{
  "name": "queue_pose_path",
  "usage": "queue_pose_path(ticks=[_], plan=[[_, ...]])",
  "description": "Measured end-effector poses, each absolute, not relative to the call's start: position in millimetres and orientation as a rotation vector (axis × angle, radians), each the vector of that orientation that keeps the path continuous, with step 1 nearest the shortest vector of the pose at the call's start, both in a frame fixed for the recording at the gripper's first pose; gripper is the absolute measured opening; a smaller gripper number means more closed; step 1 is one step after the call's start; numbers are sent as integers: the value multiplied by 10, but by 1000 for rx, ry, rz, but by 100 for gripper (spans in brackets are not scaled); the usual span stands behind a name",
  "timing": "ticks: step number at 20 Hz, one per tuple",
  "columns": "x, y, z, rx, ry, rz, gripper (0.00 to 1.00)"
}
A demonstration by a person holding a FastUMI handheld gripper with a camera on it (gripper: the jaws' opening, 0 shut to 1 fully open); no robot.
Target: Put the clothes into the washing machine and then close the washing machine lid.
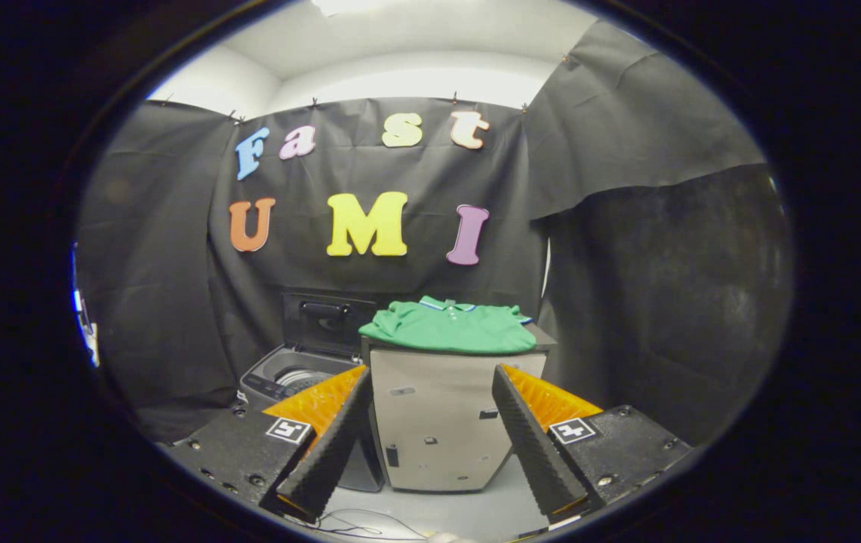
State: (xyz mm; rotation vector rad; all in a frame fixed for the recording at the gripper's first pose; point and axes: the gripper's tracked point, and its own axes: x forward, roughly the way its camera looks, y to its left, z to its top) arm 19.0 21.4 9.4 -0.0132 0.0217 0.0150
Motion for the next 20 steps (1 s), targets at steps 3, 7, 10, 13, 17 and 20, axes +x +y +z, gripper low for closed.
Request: queue_pose_path(ticks=[3,7,10,13,17,20], plan=[[345,267,379,-26,-16,2,100],[656,291,764,-31,-42,-26,100],[971,313,1080,-26,-70,-28,100],[1390,365,1342,-47,-88,-10,100],[2073,401,1572,-10,-62,34,100],[2663,388,1643,27,-8,64,100]])
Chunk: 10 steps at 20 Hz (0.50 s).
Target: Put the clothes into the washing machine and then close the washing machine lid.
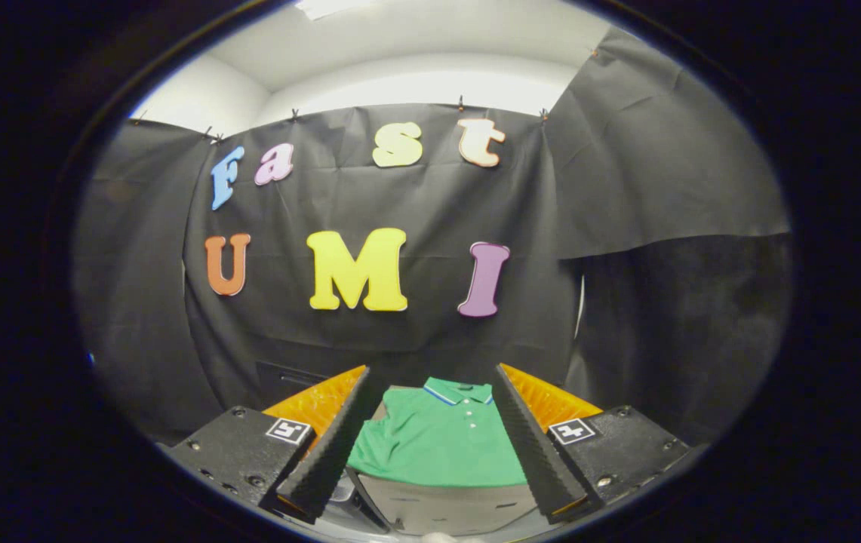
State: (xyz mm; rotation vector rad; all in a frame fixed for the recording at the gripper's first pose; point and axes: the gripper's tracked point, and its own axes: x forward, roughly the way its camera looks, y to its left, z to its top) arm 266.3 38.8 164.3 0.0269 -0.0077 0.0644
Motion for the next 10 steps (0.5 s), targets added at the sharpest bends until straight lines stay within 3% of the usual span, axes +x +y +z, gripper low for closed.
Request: queue_pose_path(ticks=[5,10], plan=[[3602,247,1504,36,126,89,100],[4340,34,898,-17,346,69,100]])
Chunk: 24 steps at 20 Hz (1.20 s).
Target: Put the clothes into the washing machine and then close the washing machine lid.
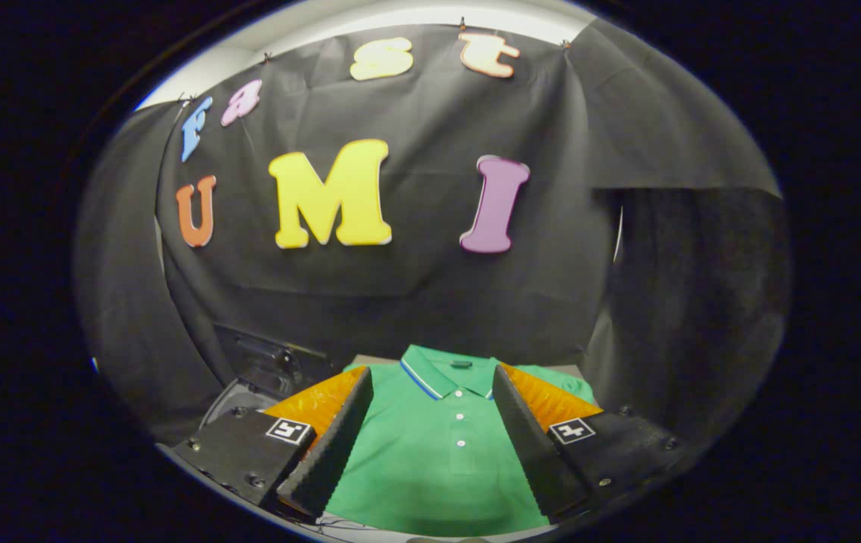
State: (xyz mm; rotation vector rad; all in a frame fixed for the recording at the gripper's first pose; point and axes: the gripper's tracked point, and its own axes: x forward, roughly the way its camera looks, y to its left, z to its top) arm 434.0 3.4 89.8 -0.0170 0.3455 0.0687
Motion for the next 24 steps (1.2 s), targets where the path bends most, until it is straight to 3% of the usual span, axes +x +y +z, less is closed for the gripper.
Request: queue_pose_path(ticks=[8,17,24], plan=[[4627,-144,-162,-25,681,1,99],[4617,-146,-238,2,796,28,91],[4656,-133,-209,49,789,-38,8]])
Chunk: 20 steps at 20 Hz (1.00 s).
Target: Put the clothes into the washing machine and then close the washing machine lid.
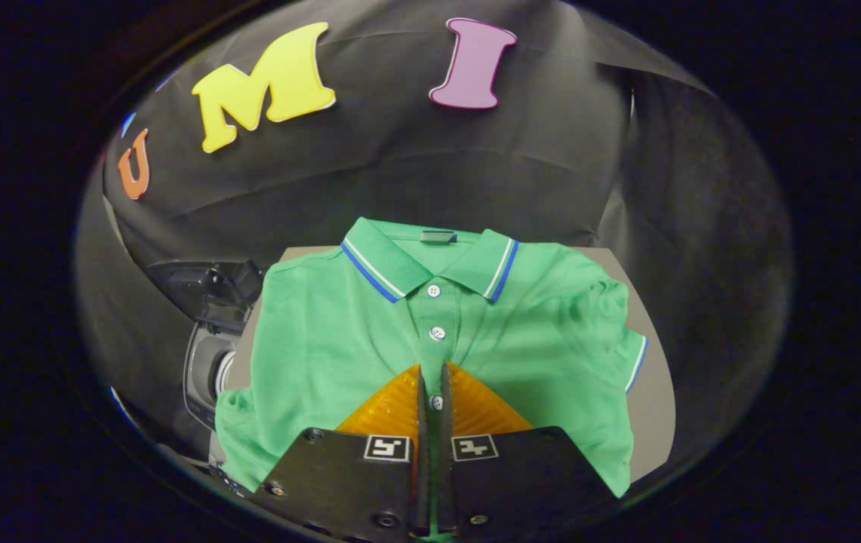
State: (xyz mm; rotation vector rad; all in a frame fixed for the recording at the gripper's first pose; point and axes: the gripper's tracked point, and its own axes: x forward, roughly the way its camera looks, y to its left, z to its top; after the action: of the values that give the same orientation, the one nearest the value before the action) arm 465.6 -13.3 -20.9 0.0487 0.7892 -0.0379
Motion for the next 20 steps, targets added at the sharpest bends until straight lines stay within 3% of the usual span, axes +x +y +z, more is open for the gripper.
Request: queue_pose_path(ticks=[7,20], plan=[[4391,182,371,119,607,-7,5],[3647,1750,1840,186,245,233,4]])
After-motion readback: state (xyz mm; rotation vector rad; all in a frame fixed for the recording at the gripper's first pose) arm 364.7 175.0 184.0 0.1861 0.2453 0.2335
